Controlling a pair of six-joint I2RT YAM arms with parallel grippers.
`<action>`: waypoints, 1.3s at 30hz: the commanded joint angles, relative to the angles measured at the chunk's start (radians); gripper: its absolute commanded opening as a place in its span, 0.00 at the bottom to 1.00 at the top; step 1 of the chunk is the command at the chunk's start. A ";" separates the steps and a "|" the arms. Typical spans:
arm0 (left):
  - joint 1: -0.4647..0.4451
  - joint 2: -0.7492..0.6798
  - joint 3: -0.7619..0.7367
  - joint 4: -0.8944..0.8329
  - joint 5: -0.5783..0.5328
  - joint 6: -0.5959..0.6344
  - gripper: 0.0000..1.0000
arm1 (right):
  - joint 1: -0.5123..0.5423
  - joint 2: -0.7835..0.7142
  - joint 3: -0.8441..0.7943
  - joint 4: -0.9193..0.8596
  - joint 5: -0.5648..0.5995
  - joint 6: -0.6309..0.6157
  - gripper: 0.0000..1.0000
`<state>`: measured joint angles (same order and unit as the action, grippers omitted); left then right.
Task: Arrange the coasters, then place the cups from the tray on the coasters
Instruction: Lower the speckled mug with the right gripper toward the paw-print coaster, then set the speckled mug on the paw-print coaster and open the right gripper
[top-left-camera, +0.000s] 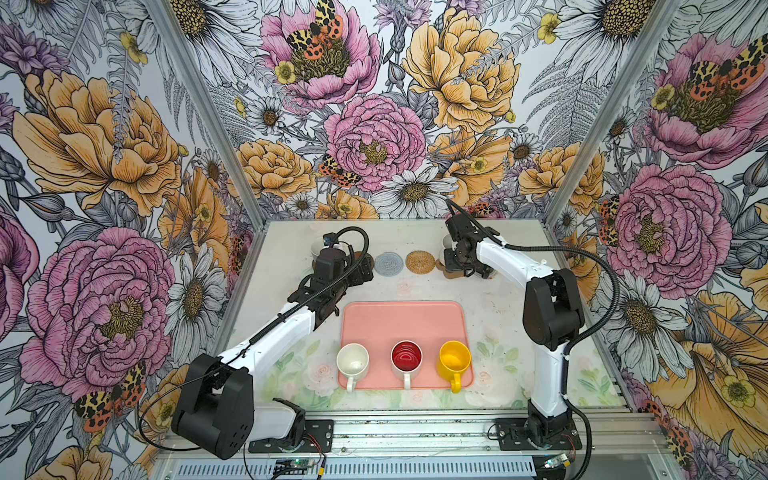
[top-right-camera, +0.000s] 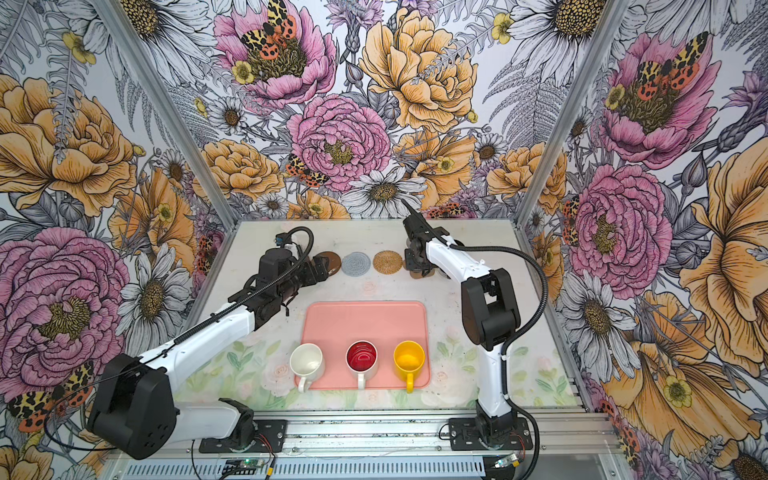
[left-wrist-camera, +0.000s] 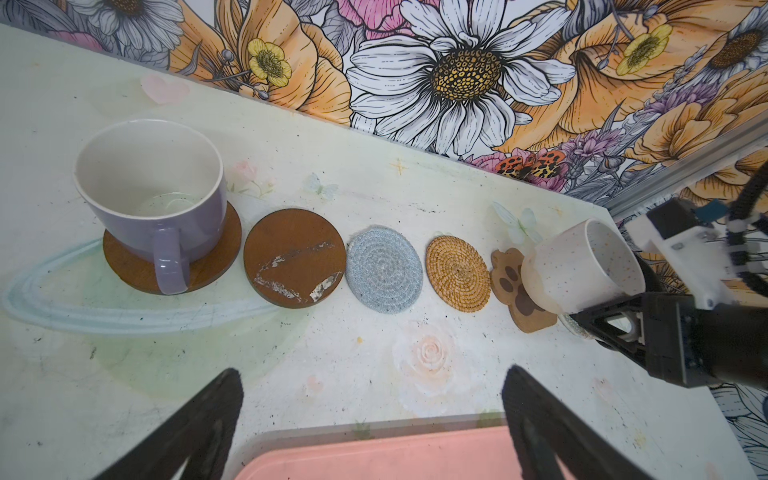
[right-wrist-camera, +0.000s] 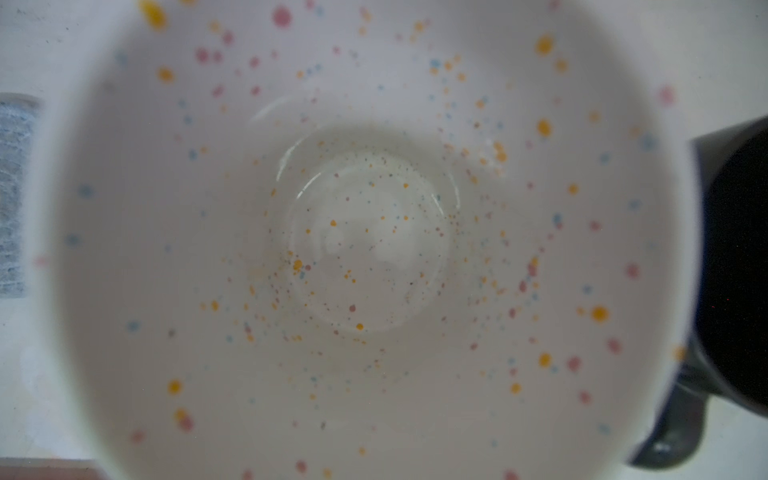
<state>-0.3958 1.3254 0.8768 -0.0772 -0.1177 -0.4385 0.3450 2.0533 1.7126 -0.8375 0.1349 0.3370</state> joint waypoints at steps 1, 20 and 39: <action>0.009 0.010 0.022 0.011 0.008 0.004 0.99 | -0.008 -0.001 0.056 0.053 0.017 -0.012 0.00; 0.012 0.012 0.021 0.018 0.004 0.007 0.99 | -0.030 0.067 0.104 0.047 0.017 -0.012 0.00; 0.013 0.009 0.019 0.014 0.003 0.006 0.99 | -0.035 0.097 0.099 0.044 -0.002 -0.003 0.00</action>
<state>-0.3939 1.3331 0.8768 -0.0772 -0.1181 -0.4385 0.3191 2.1536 1.7702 -0.8474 0.1303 0.3313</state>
